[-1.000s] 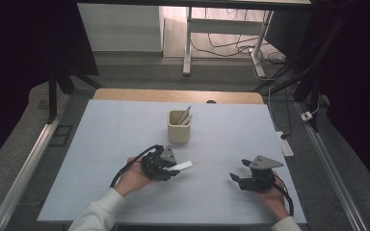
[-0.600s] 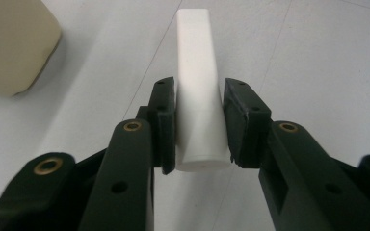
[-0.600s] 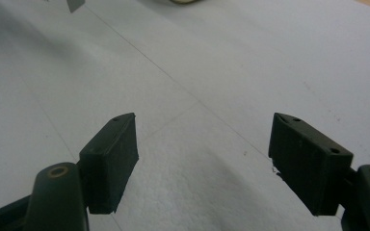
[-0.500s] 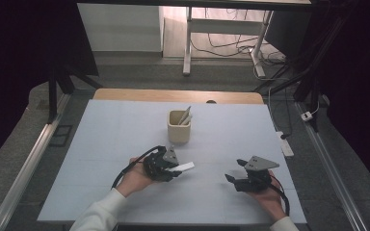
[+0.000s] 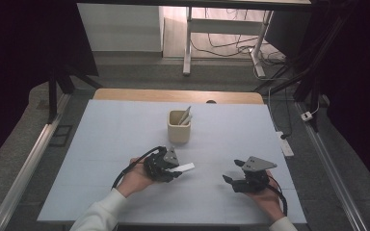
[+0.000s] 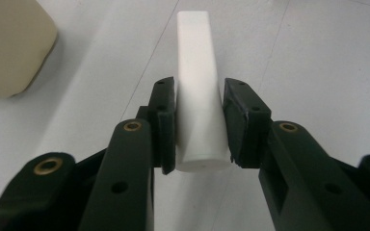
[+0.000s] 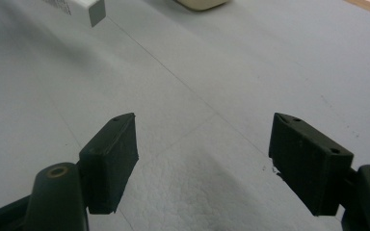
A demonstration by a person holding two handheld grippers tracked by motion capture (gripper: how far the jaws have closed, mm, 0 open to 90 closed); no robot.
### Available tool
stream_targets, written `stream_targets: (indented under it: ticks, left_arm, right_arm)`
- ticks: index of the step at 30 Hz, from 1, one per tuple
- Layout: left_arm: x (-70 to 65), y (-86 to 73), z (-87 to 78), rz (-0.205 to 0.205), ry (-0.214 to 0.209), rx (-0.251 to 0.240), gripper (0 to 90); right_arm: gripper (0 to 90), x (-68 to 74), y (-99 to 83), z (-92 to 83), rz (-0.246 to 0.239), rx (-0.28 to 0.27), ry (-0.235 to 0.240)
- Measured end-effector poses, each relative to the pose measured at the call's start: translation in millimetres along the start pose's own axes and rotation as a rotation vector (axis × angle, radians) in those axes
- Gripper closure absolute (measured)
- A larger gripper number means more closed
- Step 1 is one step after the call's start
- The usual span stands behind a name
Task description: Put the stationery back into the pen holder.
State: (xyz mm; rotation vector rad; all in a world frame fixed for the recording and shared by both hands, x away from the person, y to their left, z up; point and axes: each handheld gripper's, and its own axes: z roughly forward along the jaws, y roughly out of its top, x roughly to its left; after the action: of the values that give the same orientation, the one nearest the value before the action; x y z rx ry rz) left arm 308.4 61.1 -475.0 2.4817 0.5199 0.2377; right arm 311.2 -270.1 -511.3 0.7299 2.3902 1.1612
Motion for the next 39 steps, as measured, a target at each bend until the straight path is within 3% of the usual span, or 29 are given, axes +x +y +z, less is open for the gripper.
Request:
stream_targets:
  ticks: [39]
  left_arm:
    - [-6.7, 5.5, 4.9, 0.024, -0.009, -0.003, 66.0]
  right_arm:
    - [24.9, 16.0, 10.2, 6.2, -0.055, 0.015, 0.032]
